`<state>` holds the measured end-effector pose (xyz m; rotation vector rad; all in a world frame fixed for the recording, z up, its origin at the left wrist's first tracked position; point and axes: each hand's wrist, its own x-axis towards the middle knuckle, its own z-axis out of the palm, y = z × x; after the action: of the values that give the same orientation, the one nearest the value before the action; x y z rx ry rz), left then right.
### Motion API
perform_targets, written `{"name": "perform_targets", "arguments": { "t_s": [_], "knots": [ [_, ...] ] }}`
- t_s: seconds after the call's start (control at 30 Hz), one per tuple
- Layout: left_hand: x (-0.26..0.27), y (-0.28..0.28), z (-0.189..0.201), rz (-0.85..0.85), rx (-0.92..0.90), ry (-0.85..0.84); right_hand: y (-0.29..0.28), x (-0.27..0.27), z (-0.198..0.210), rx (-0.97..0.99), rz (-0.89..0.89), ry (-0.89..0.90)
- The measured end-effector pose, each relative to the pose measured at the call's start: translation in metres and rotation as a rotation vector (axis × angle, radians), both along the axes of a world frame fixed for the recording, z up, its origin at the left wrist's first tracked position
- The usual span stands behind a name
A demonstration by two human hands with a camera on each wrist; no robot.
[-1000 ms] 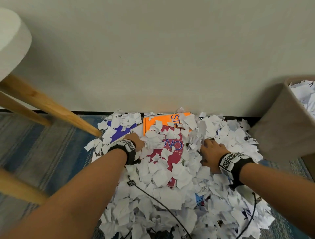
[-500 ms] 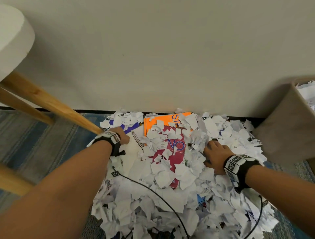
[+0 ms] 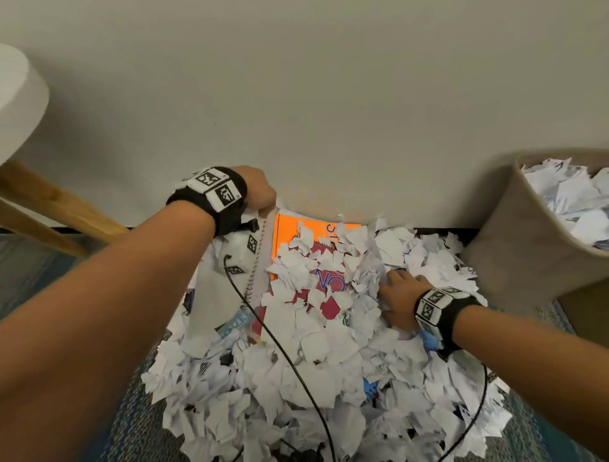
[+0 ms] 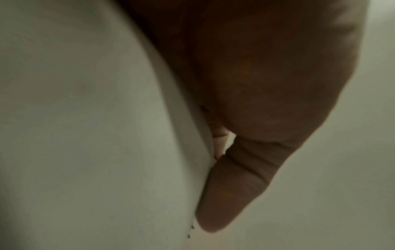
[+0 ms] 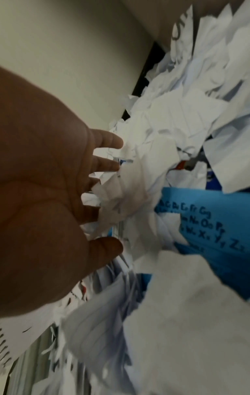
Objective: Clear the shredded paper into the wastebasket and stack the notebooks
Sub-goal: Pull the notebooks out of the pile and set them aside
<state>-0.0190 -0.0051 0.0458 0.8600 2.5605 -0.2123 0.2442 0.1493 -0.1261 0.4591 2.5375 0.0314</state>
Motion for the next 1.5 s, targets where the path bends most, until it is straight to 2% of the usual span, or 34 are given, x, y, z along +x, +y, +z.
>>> {"name": "perform_targets", "arguments": {
  "t_s": [0.13,0.33,0.4,0.53,0.6,0.67,0.8,0.9,1.03,1.17,1.37,1.5],
  "knots": [
    [0.013,0.009,0.038,-0.068,-0.02,0.073,0.007,0.0,0.017,-0.003,-0.028,0.014],
    [0.046,0.018,0.099,-0.201,0.162,0.141,0.013,-0.007,0.043,-0.092,-0.159,0.206],
    [0.06,0.023,0.108,-0.276,0.255,0.103,0.017,-0.009,0.045,-0.196,-0.24,0.31],
    [0.076,0.029,0.109,-0.399,0.374,-0.079,0.018,-0.013,0.054,-0.465,-0.445,0.462],
    [0.073,0.031,0.105,-0.386,0.393,-0.103,0.021,-0.014,0.054,-0.48,-0.494,0.503],
    [0.061,0.032,0.092,-0.332,0.387,-0.073,0.03,-0.015,0.048,-0.448,-0.54,0.511],
    [0.039,0.024,0.042,-0.286,0.179,0.066,0.019,-0.011,0.055,-0.796,-0.628,0.546],
    [0.042,0.02,0.003,-0.234,0.077,0.037,0.012,-0.012,0.057,-0.895,-0.627,0.584],
    [0.055,0.023,-0.033,-0.171,0.083,-0.076,0.014,-0.019,0.044,-0.777,-0.622,0.52],
    [0.068,0.026,-0.064,-0.046,0.152,-0.271,0.01,-0.019,0.04,-0.619,-0.565,0.391],
    [0.045,0.002,-0.109,-0.076,-0.053,-0.099,0.007,-0.01,0.034,-0.46,-0.396,0.273],
    [0.03,-0.028,-0.145,0.002,-0.116,-0.148,0.011,0.001,0.027,-0.342,-0.212,0.182]
  ]
}}
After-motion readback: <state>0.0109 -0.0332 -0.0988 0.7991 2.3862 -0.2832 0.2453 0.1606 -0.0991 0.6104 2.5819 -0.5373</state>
